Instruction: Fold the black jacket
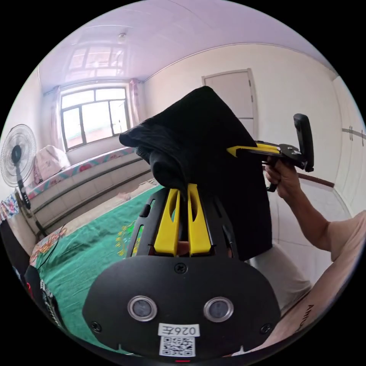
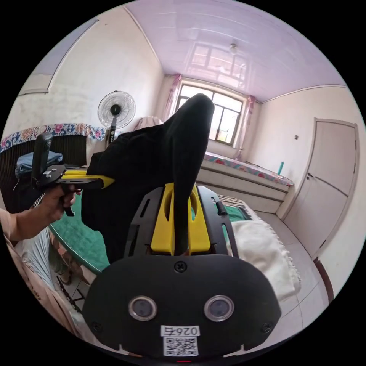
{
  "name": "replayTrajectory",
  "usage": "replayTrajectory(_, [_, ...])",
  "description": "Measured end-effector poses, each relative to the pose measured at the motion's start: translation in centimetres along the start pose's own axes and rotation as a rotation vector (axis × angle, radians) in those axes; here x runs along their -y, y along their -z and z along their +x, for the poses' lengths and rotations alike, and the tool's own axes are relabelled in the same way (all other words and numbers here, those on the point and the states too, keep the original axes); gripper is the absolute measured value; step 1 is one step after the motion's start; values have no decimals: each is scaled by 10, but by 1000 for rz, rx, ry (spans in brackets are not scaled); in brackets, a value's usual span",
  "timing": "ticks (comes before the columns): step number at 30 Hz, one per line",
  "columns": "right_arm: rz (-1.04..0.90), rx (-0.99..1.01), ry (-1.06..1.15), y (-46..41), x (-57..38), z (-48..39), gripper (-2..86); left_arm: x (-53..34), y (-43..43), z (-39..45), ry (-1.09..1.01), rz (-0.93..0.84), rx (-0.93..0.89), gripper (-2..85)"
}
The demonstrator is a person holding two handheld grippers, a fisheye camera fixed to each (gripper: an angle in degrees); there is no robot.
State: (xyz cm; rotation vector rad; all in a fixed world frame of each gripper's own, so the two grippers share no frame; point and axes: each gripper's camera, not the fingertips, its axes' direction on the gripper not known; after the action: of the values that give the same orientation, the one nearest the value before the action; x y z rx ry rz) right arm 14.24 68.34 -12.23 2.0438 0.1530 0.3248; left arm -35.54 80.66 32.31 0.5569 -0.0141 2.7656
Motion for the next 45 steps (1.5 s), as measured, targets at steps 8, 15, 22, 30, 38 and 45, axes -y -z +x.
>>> replayTrajectory(8, [-188,-238,92,74,-19,262,7,86,-99,125,-100,56,-284,13])
replayTrajectory(15, [-459,-362,212,-103,-63,501,17,124,-290,173,-11,-3,-331,24])
replayTrajectory(22, [-657,-368,-165,-378,-252,743,43,76,-479,153,5,-561,6,-1])
replayTrajectory(30, [-714,-353,-226,-294,-465,778,2,28,-389,136,-68,-468,-6,-10])
replayTrajectory(38, [-448,-309,-566,-122,-604,853,-9,-21,-205,99,-12,-369,-59,-10])
replayTrajectory(45, [-131,-16,-492,33,-705,702,-10,-104,1,24,200,-279,142,-10])
